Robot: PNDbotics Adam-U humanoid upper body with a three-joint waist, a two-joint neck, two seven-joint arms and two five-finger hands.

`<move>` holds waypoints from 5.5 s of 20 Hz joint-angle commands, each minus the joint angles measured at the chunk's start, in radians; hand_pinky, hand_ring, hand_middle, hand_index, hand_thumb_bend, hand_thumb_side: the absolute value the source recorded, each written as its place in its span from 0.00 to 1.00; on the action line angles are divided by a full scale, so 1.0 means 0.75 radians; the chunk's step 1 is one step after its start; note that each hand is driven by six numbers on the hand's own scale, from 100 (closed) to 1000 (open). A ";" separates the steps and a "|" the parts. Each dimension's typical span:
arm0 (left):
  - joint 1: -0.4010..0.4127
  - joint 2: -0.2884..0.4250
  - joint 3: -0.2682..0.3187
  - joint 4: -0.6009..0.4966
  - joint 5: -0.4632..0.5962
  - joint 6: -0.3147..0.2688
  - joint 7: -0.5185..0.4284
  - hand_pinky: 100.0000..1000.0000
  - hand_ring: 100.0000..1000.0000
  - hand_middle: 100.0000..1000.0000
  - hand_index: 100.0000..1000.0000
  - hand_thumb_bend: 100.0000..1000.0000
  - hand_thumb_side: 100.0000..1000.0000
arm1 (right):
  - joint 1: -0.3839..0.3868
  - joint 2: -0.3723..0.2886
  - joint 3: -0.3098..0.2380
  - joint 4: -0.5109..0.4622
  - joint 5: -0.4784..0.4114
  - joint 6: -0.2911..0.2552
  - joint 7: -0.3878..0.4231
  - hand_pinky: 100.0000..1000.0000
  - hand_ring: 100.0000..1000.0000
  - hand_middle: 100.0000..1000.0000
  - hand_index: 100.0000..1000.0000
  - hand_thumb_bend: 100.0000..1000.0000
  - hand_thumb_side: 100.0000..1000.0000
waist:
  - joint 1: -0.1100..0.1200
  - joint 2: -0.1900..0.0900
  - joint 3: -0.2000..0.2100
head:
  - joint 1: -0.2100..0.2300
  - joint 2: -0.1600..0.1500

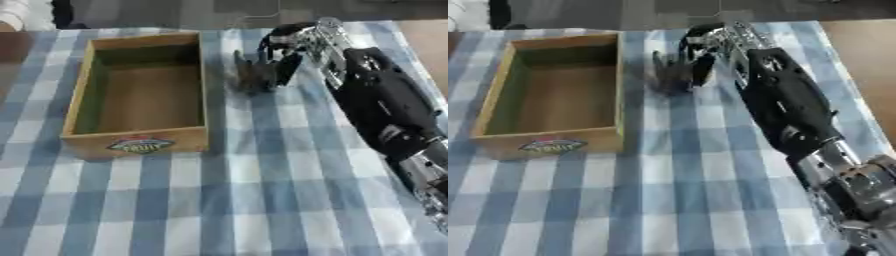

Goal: Pick up objects on the table and place them in the box.

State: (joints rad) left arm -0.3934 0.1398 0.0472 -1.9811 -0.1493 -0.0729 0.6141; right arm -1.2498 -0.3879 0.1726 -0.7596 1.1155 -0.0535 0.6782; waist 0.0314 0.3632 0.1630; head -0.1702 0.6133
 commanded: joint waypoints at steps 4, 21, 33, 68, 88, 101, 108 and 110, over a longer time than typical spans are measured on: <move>-0.016 0.021 -0.003 -0.025 0.003 -0.002 -0.004 0.75 0.77 0.75 0.61 0.00 0.62 | -0.032 -0.013 -0.015 0.005 0.032 0.010 0.016 0.82 0.91 0.68 0.83 0.22 0.03 | 0.000 -0.024 0.001 | -0.001 -0.011; -0.016 0.019 -0.004 -0.025 0.005 -0.001 -0.011 0.75 0.77 0.75 0.61 0.00 0.63 | -0.032 -0.014 -0.027 -0.013 0.025 0.038 -0.119 0.79 0.87 0.53 0.72 0.00 0.07 | 0.004 -0.032 -0.002 | -0.004 -0.014; -0.010 0.018 -0.003 -0.025 0.005 -0.001 -0.013 0.75 0.77 0.75 0.62 0.00 0.62 | -0.040 -0.040 -0.012 -0.079 -0.048 0.064 -0.152 0.79 0.87 0.51 0.70 0.00 0.08 | 0.005 -0.051 -0.012 | 0.002 -0.004; -0.012 0.001 -0.019 -0.025 0.010 -0.013 -0.032 0.75 0.76 0.75 0.62 0.00 0.62 | -0.156 0.124 0.110 -0.380 -0.217 0.015 -0.041 0.79 0.86 0.49 0.69 0.00 0.11 | -0.013 -0.132 0.001 | 0.003 0.039; -0.026 -0.011 -0.029 -0.025 0.021 -0.018 -0.039 0.75 0.76 0.75 0.62 0.00 0.62 | -0.120 0.343 0.130 -0.253 -0.124 0.032 -0.113 0.78 0.85 0.48 0.68 0.00 0.10 | -0.029 -0.098 0.044 | -0.033 0.023; -0.030 -0.012 -0.031 -0.025 0.024 -0.019 -0.041 0.75 0.76 0.75 0.62 0.00 0.62 | -0.090 0.400 0.122 -0.127 -0.032 0.030 -0.111 0.80 0.90 0.55 0.72 0.00 0.12 | -0.033 -0.084 0.054 | -0.044 0.015; -0.033 -0.014 -0.030 -0.025 0.025 -0.019 -0.040 0.75 0.76 0.75 0.62 0.00 0.62 | -0.078 0.421 0.129 -0.098 0.025 0.030 -0.021 0.82 0.92 0.66 0.81 0.00 0.12 | -0.033 -0.083 0.052 | -0.048 0.012; -0.033 -0.014 -0.031 -0.025 0.025 -0.020 -0.040 0.75 0.76 0.75 0.62 0.00 0.62 | -0.078 0.424 0.128 -0.094 0.035 0.017 0.010 0.83 0.93 0.67 0.82 0.10 0.11 | -0.034 -0.082 0.053 | -0.052 0.011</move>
State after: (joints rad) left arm -0.4049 0.1226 0.0283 -1.9811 -0.1318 -0.0861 0.5869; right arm -1.2847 -0.0704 0.2722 -0.8208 1.1304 -0.0359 0.6711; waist 0.0028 0.3203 0.2001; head -0.2056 0.6305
